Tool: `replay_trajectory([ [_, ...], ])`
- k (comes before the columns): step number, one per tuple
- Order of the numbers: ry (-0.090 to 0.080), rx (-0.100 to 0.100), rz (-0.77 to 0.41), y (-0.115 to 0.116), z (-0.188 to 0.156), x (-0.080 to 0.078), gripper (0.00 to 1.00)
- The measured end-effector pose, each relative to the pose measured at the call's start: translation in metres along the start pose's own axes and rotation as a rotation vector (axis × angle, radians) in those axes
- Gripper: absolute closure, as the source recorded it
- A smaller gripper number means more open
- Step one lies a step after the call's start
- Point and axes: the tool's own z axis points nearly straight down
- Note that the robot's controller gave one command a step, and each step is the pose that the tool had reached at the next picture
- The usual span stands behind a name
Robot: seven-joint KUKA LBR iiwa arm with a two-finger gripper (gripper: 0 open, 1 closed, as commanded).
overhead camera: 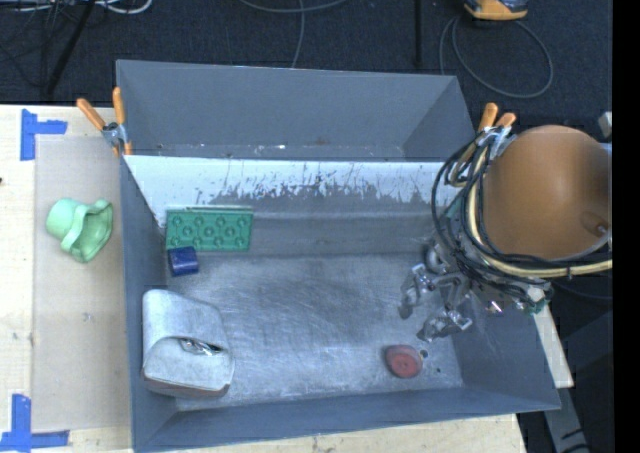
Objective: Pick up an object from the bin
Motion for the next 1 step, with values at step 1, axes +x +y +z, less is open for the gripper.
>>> replay_trajectory([
  [1, 0.007, -0.006, 0.004, 0.0003, 0.0045, 0.0018, 0.0],
])
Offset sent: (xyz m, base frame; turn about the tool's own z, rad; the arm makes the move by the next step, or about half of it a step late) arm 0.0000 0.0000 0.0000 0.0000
